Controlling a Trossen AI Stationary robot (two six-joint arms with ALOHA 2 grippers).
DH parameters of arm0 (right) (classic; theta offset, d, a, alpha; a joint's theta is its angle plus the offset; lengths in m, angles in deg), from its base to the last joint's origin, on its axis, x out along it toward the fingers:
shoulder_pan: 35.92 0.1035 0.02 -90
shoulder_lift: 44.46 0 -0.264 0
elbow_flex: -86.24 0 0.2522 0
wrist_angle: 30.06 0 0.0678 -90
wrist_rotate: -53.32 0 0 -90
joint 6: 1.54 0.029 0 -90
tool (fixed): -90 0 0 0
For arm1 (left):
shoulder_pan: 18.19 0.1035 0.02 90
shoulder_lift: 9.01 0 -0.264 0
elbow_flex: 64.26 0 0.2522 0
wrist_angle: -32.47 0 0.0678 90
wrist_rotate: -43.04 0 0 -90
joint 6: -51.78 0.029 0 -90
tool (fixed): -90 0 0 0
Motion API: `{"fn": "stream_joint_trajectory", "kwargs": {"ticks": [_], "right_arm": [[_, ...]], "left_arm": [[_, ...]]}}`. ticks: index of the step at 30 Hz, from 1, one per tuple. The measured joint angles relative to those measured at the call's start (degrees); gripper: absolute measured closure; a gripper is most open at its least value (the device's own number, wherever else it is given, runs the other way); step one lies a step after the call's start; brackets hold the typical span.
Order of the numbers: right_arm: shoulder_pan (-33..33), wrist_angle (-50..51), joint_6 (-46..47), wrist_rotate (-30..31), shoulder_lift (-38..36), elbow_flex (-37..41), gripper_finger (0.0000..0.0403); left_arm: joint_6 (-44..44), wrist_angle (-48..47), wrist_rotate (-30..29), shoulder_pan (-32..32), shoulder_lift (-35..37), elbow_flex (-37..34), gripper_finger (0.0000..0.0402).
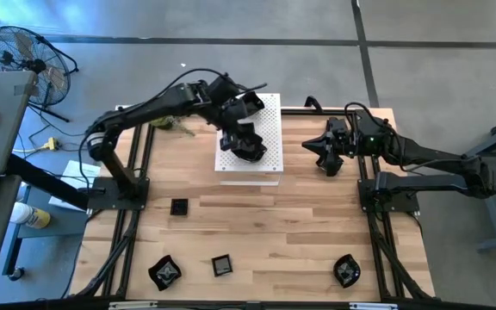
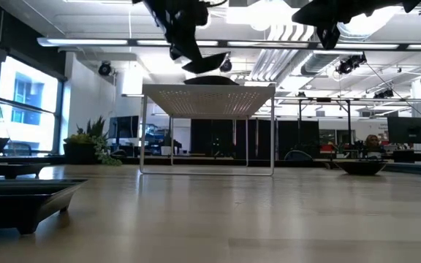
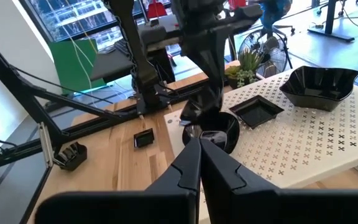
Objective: Pick & Place Mini shaped plates
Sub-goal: Stack the black leaf-shaped plate on top of the black leaf-shaped plate on the shelf, then stack the black square plate on top of the black square plate on the shelf
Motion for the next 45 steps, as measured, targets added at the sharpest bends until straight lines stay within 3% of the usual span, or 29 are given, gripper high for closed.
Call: {"fn": "stream_joint_trajectory", "kwargs": {"ticks": [13, 32, 39, 45], "right_arm": [[0.0, -0.1, -0.4, 0.0, 2.2, 0.0, 0.0401], [0.0, -0.2, -1.1, 0.0, 2.1, 0.0, 0.0397], [0.0, -0.2, -1.5, 0.0, 2.1, 0.0, 0.0399], [0.0, -0.2, -2.0, 0.0, 2.0, 0.0, 0.0397]], "left_arm": [[3.9, 0.9, -0.2, 0.0, -2.3, 0.0, 0.0399], [4.8, 1.8, -3.0, -1.6, -3.3, 0.0, 0.0344], [2.3, 2.0, -1.3, -1.6, -3.3, 0.0, 0.0347], [-3.3, 5.5, -0.1, -1.5, -2.4, -0.1, 0.039]]}}
